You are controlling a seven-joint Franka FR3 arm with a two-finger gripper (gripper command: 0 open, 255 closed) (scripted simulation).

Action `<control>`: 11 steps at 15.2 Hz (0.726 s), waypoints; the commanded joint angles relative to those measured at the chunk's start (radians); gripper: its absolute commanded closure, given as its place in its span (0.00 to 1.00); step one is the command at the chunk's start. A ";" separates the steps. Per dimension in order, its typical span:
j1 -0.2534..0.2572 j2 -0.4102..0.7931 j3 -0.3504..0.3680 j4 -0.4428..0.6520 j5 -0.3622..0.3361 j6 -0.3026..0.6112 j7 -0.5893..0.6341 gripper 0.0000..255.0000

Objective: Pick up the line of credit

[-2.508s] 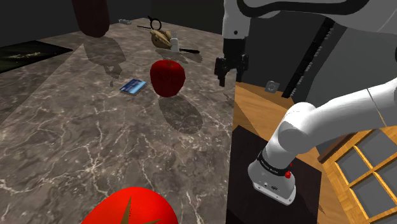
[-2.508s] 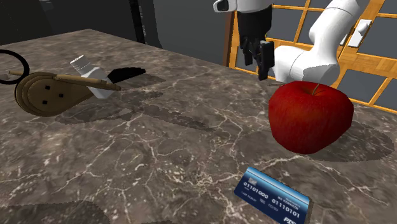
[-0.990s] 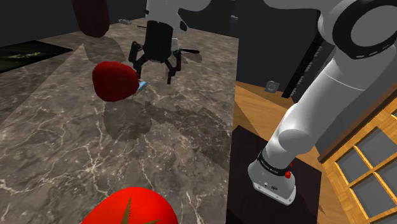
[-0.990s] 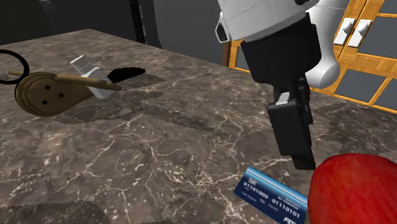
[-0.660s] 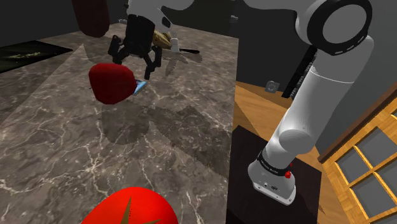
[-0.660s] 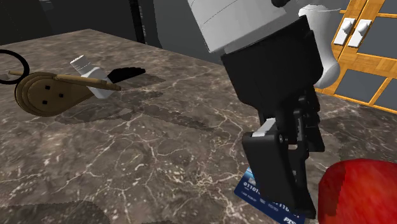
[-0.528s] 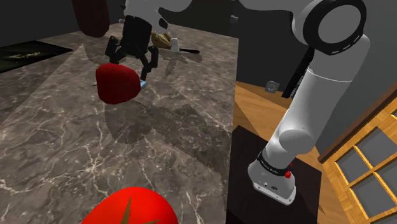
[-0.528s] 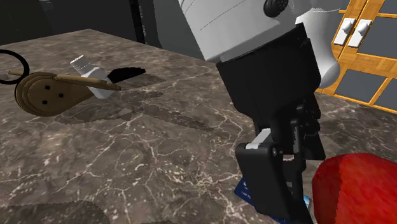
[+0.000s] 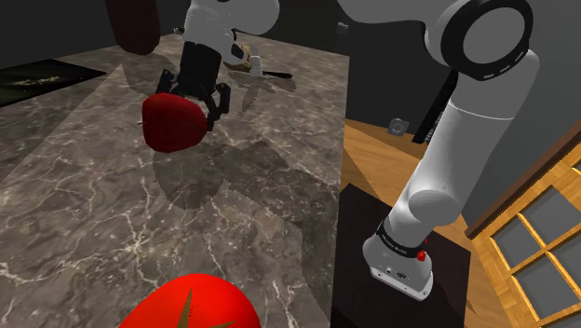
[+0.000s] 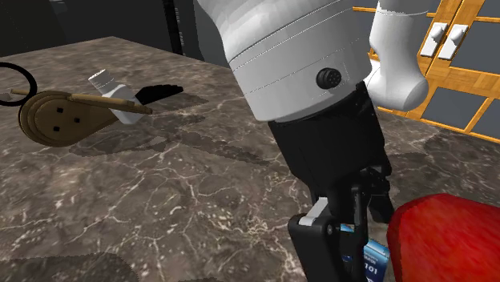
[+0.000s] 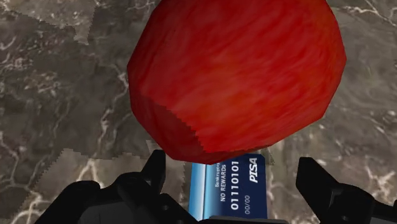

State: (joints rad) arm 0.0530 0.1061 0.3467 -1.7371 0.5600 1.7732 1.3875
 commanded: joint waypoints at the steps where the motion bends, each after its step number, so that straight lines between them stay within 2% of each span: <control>1: 0.000 0.000 0.000 -0.003 0.000 0.002 -0.001 1.00; 11: 0.000 -0.001 0.000 0.009 -0.001 -0.009 0.005 1.00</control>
State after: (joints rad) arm 0.0529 0.1046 0.3467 -1.7340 0.5600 1.7695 1.3898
